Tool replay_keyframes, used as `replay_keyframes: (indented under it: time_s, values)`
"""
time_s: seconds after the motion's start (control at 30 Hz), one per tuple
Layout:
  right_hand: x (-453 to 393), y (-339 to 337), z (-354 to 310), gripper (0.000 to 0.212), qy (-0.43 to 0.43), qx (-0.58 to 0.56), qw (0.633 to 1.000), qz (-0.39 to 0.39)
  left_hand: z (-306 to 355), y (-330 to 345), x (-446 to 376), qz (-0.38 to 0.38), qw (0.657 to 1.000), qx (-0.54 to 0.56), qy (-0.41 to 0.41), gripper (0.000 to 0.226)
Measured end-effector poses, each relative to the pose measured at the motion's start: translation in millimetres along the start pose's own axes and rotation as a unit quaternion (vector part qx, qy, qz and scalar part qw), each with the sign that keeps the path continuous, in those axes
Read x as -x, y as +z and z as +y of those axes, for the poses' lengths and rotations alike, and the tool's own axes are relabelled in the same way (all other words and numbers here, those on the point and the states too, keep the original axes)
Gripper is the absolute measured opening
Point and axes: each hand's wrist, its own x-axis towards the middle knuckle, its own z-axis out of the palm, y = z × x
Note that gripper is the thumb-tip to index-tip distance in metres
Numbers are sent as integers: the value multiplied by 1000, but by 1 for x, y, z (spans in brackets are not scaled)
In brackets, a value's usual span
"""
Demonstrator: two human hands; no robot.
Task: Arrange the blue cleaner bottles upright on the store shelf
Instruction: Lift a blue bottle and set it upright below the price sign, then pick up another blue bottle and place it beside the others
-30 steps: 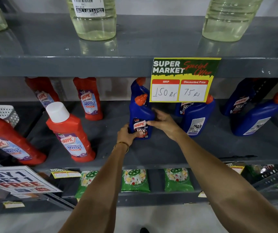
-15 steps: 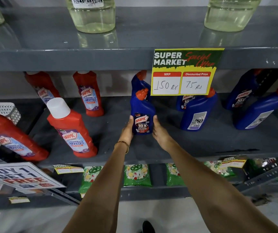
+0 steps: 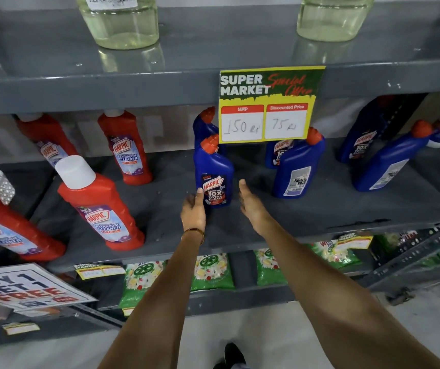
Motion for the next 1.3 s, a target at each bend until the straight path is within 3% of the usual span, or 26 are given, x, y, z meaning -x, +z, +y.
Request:
replay_keyframes:
  time_s: [0.13, 0.23, 0.4, 0.5, 0.6, 0.77, 0.9, 1.0, 1.1, 1.3]
  values:
    - [11, -35, 11, 64, -9, -20, 995, 93, -11, 19, 20, 54, 995, -39, 77, 39]
    - [18, -64, 19, 58, -33, -39, 987, 155, -18, 43, 35, 100, 990, -53, 90, 35]
    - [15, -116, 14, 60, -34, -50, 976, 208, -6, 102, 58, 15, 996, -18, 82, 29]
    - [6, -142, 2, 66, -42, -50, 981, 185, 16, 134, 58, -66, 995, -7, 76, 19]
    - [-1, -159, -12, 67, -53, -48, 988, 136, 24, 159, 43, -128, 990, -28, 51, 53]
    - [-31, -181, -21, 97, -32, 8, 999, 15, 19, 198, 32, -185, 980, 74, -12, 51]
    - [-39, -181, -21, 69, -54, 24, 998, -39, 14, 207, 31, -150, 981, 116, -30, 56]
    - [-45, -179, -21, 63, -73, 5, 996, -41, 16, 208, 36, -136, 982, 127, -34, 57]
    - [-41, -181, -30, 71, -81, -2, 996, -48, 17, 206, 41, -133, 982, 133, -32, 54]
    - [-38, -188, -59, 54, -118, 22, 990, -73, 22, 189, 45, -172, 973, 135, -74, 73]
